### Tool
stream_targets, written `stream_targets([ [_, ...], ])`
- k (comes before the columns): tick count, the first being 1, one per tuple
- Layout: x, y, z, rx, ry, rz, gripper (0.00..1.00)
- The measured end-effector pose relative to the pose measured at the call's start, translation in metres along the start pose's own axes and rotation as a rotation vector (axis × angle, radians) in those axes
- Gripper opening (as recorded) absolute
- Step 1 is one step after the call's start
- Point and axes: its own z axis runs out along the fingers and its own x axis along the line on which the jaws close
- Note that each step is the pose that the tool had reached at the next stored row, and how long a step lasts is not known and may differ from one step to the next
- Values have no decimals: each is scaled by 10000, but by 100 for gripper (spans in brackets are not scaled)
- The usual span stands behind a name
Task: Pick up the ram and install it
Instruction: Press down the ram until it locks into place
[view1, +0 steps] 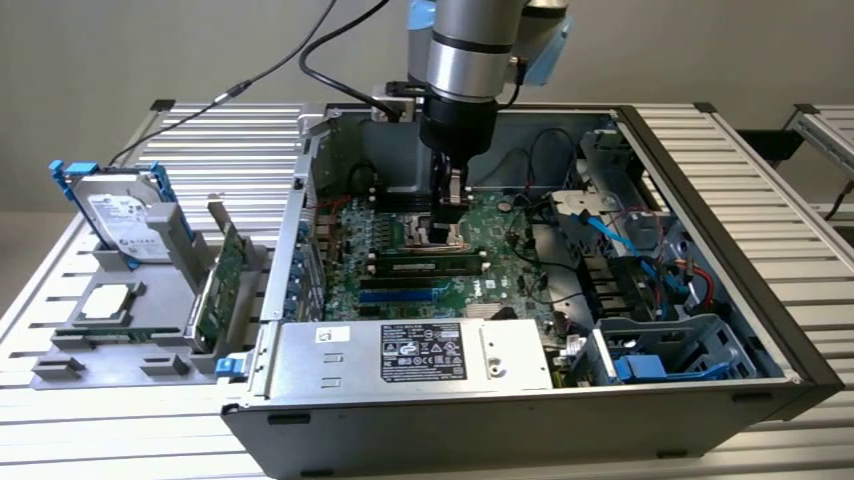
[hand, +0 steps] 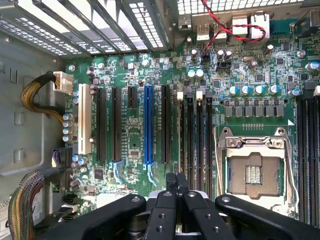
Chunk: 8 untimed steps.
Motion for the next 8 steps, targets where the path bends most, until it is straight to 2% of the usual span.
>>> stream_targets([
  [8, 0, 0, 0, 0, 0, 0, 11],
])
